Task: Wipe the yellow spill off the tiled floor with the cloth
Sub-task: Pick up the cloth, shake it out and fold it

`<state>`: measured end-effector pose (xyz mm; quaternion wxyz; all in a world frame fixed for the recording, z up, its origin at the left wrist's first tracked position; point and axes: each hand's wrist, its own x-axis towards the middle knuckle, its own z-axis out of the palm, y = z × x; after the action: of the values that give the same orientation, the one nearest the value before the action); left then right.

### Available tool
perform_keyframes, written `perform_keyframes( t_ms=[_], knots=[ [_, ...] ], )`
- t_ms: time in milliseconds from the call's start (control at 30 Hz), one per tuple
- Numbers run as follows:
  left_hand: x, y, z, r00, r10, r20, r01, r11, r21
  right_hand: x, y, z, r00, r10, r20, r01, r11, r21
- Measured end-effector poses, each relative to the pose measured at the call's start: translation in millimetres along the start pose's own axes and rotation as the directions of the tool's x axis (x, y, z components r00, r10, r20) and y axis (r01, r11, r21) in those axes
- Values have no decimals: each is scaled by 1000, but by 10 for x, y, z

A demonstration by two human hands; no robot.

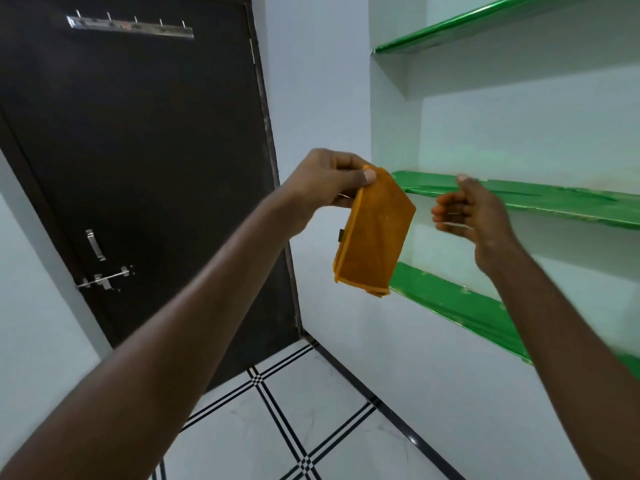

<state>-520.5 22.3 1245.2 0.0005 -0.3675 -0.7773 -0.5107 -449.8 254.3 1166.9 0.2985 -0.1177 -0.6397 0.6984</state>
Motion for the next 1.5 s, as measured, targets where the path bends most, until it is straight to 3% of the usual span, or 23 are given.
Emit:
perform_keyframes(
  t_ms=[33,100,167,300,467,667,800,933,1067,1300,1467,1500],
  knots=[
    [11,51,-25,1000,-7,2,7,1000,-8,-40,170,25,993,105,50,-107,993,48],
    [33,56,-54,998,-58,-18,59,997,53,-180,484,181,892,318,321,-391,899,197],
    [39,-71,-42,989,-144,-28,147,978,146,-394,634,372,791,317,523,-532,778,335],
    [-59,-521,-22,956,-290,-44,293,940,174,-574,612,495,799,323,507,-578,645,500],
    [-332,-921,-19,928,-373,-19,372,927,-44,-886,630,441,765,322,557,-546,783,297],
    [-702,-1175,69,950,-275,145,293,949,-117,-1334,546,419,838,456,300,-494,867,63],
    [-914,-1236,219,923,-276,266,336,917,-214,-1658,437,266,868,478,132,-480,877,-18],
    [-1147,-1167,648,891,-275,360,395,861,-320,-2169,301,-41,867,497,-33,-498,867,-25],
    [-1526,-870,1333,816,-226,532,458,814,-357,-2933,175,-617,843,499,-199,-503,863,33],
    [-2636,150,2758,554,18,832,446,838,-315,-5002,-147,-1824,708,454,-541,-416,887,200],
    [-3981,1176,3642,277,190,942,375,881,-288,-6991,-494,-2348,510,402,-761,-272,914,301],
    [-4494,1513,3850,191,230,954,356,890,-286,-7612,-631,-2447,434,369,-822,-242,927,288]
  ],
)
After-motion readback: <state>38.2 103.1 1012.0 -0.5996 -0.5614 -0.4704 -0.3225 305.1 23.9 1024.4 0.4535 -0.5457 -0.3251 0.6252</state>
